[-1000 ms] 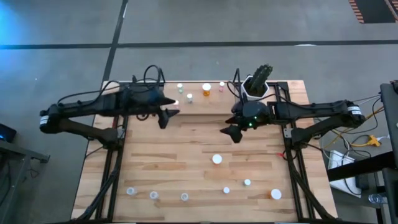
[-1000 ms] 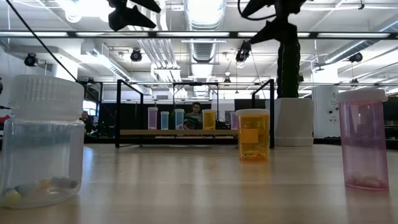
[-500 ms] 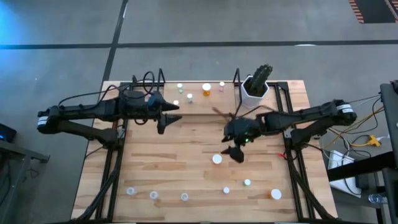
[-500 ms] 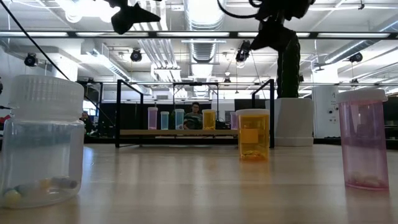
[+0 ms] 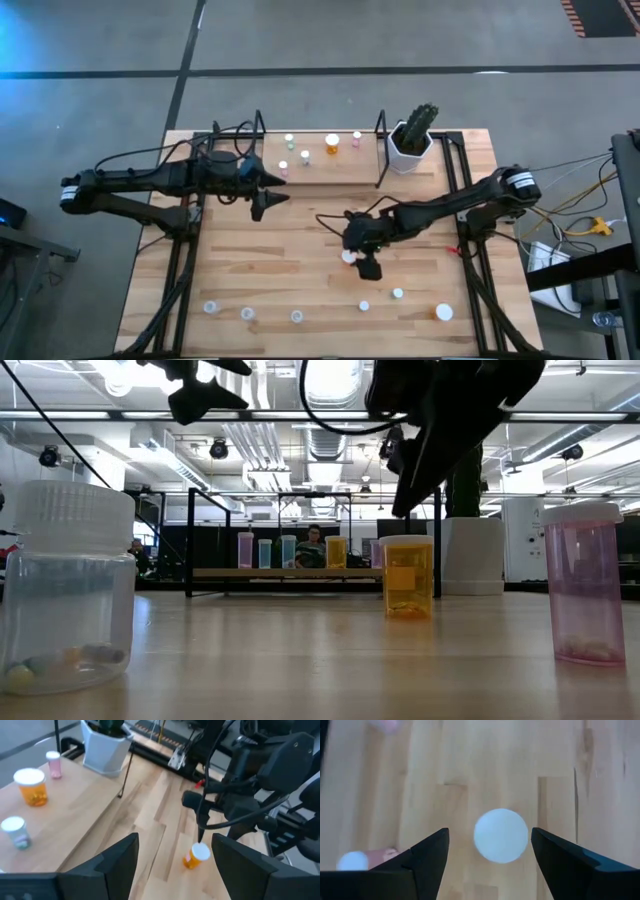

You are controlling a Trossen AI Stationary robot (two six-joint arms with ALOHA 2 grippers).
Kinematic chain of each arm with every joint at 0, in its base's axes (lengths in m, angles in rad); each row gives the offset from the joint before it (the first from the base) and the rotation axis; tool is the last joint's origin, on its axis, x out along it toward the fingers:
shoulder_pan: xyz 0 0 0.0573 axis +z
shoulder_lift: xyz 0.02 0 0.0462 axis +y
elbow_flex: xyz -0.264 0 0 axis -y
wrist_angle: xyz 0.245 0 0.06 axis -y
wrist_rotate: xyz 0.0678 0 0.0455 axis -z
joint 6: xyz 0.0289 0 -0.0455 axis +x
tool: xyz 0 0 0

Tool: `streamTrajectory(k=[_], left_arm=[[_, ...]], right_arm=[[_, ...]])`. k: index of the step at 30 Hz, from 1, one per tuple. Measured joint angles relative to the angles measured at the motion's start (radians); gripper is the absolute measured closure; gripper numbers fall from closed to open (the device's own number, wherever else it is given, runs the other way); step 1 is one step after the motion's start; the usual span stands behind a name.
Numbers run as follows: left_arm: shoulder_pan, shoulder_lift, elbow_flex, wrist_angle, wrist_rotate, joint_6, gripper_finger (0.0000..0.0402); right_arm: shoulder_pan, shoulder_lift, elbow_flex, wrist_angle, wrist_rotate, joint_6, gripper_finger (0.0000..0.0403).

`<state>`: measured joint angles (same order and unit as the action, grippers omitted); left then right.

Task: Pick and place medicine bottles onto shelf by color
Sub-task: Put the left orange pill bottle on the shelf

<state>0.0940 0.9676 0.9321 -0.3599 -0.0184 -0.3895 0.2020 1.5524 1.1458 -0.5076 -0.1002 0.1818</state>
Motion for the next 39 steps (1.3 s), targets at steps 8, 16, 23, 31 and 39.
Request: streamTrajectory(k=[8, 16, 23, 31, 39], left_arm=[[0.000, 0.000, -0.001, -0.018, 0.000, -0.001, 0.0166], [0.000, 0.000, -0.001, -0.017, -0.002, 0.002, 0.0166], [0.000, 0.000, -0.002, -0.017, -0.002, 0.001, 0.0166], [0.000, 0.000, -0.002, -0.017, -0.002, 0.001, 0.0166], [0.000, 0.000, -0.003, -0.026, -0.006, 0.001, 0.0166]], right_arm=[[0.001, 0.015, 0.008, -0.009, 0.022, -0.003, 0.0123], [-0.002, 0.078, 0.007, -0.006, 0.023, -0.047, 0.0075], [-0.002, 0.149, 0.027, -0.003, 0.085, -0.063, 0.0075], [-0.002, 0.159, 0.041, -0.006, 0.101, -0.070, 0.0146], [-0.019, 0.081, 0.070, -0.049, 0.100, 0.035, 0.0206]])
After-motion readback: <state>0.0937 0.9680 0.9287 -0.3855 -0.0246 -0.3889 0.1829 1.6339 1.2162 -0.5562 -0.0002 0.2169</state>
